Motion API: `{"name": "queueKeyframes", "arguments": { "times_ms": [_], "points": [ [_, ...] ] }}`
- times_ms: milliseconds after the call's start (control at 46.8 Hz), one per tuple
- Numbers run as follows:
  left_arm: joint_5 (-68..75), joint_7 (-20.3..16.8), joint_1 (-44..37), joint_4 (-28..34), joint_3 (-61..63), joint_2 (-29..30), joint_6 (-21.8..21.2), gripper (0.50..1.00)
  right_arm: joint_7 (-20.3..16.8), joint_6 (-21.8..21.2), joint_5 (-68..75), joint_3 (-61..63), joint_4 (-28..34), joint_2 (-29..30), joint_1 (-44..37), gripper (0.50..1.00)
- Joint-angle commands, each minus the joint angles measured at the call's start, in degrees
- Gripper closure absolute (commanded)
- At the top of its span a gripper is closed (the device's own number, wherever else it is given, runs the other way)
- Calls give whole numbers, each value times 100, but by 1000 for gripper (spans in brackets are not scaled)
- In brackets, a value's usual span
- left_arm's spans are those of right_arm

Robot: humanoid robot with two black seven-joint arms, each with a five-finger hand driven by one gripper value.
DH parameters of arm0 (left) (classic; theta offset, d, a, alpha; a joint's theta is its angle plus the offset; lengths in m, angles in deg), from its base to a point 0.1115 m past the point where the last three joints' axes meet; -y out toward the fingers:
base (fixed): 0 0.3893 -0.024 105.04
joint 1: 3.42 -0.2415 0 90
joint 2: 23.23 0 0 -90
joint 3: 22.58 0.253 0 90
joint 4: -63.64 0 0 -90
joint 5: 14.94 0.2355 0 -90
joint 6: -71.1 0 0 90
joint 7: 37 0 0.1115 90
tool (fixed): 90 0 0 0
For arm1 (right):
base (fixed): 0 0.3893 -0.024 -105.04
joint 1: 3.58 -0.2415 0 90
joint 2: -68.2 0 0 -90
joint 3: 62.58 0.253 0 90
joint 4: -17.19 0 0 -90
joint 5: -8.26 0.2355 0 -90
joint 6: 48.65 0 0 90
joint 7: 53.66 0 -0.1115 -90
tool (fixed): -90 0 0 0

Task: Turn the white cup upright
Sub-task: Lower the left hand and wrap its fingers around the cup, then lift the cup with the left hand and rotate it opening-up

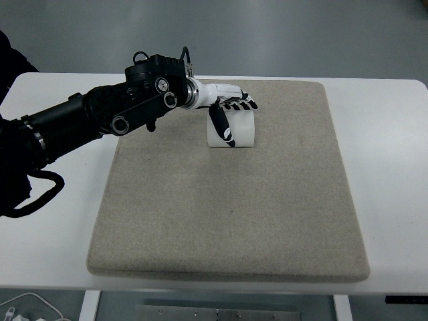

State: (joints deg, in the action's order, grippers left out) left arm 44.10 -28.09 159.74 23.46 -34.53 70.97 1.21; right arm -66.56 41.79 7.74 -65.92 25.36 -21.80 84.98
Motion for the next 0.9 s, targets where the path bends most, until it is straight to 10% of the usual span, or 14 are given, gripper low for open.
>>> {"name": "queueKeyframes", "arguments": {
  "times_ms": [0,406,877],
  "points": [
    [2,6,-12,19,8,-15,2,538,-2,0,0,0,0,0,3,570],
    [11,-12,-29,213,114,-191,2,574,-2,0,0,0,0,0,4,570],
    [99,-91,-21,292,26,-209,-33,823,-2,0,0,0,0,0,3,570]
  ]
}}
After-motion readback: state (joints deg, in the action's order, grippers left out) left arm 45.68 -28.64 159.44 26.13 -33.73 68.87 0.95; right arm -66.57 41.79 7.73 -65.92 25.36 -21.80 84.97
